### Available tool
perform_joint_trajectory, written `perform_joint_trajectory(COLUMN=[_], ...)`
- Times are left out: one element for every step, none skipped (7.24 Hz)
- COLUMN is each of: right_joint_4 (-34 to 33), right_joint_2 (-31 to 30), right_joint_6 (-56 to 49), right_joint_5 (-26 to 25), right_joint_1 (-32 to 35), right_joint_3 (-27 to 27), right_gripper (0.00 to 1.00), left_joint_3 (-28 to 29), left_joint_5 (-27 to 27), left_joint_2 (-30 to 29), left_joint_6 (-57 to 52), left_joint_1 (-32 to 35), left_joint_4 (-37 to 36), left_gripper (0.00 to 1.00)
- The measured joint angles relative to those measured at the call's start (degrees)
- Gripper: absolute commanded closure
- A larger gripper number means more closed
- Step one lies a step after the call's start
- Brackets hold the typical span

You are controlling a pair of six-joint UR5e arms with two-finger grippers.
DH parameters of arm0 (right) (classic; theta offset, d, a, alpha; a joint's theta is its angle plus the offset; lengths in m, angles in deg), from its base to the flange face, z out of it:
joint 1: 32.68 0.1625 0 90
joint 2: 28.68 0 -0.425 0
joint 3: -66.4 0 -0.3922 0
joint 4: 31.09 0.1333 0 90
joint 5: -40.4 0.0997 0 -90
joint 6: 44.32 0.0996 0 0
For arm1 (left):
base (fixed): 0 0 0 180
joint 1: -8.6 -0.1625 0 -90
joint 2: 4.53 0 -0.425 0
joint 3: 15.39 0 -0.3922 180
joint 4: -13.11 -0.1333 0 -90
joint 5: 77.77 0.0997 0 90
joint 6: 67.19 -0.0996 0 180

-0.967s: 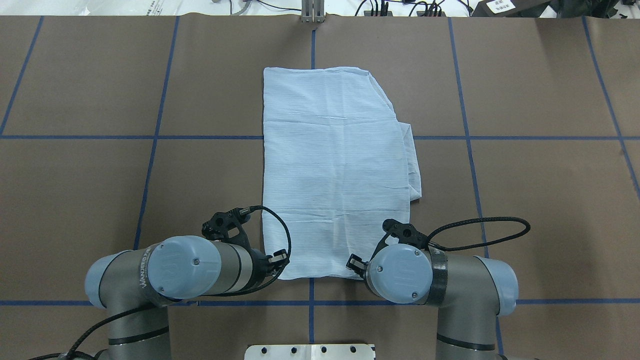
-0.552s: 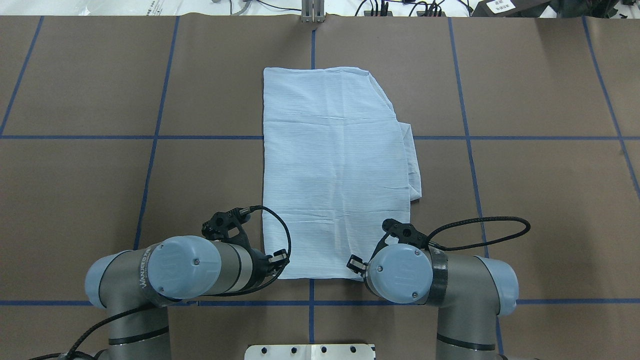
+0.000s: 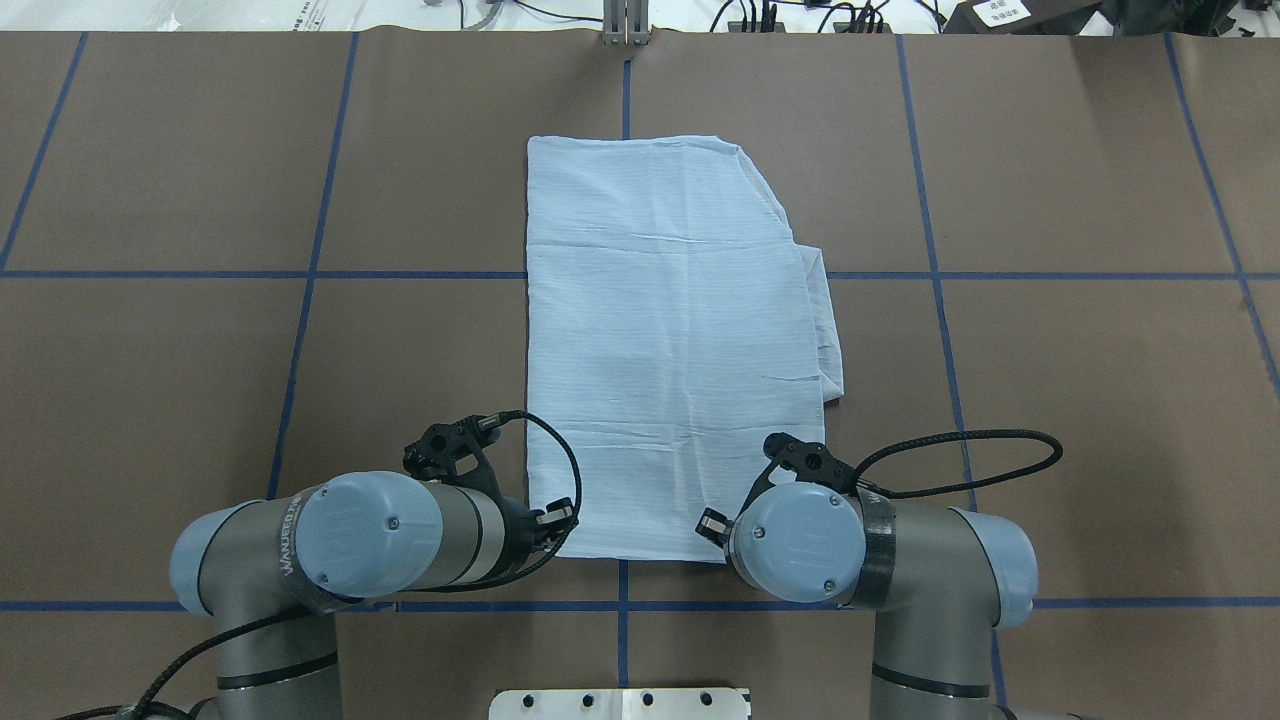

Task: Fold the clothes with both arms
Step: 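Grasp the near shirt edge with both grippers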

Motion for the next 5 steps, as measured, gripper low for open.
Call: perform_joint_trajectory(right_joint_4=[-0.05,-0.10,-0.14,-0.18,-0.21], right_joint_2=[0.08,0.11,0.04,-0.26,-0.76], right_joint_6=[0.25,0.33,0.34,0.28,0.18], right_joint_5=[0.07,0.19,0.29,0.46,1.06], right_joint_1=[0.43,0.84,1.20,1.51,1.76], right_joint_3=[0.39,1.22,2.45,4.19,6.23], right_gripper=[1.00,1.00,1.00,1.00,1.00], left_joint_3=[-0.04,-0.23,-0.68,-1.60,-3.45], left_joint_5=[0.01,-0.03,-0.12,-0.20,-0.26], left_joint_2=[-0.01,-0.03,-0.05,0.15,0.50], left_joint_6=[0.00,0.00,0.00,0.00,0.00], left_joint_1=[0.00,0.09,0.19,0.31,0.39], left_joint_4=[0.00,0.01,-0.05,-0.22,-1.10], left_gripper=[1.00,1.00,1.00,1.00,1.00])
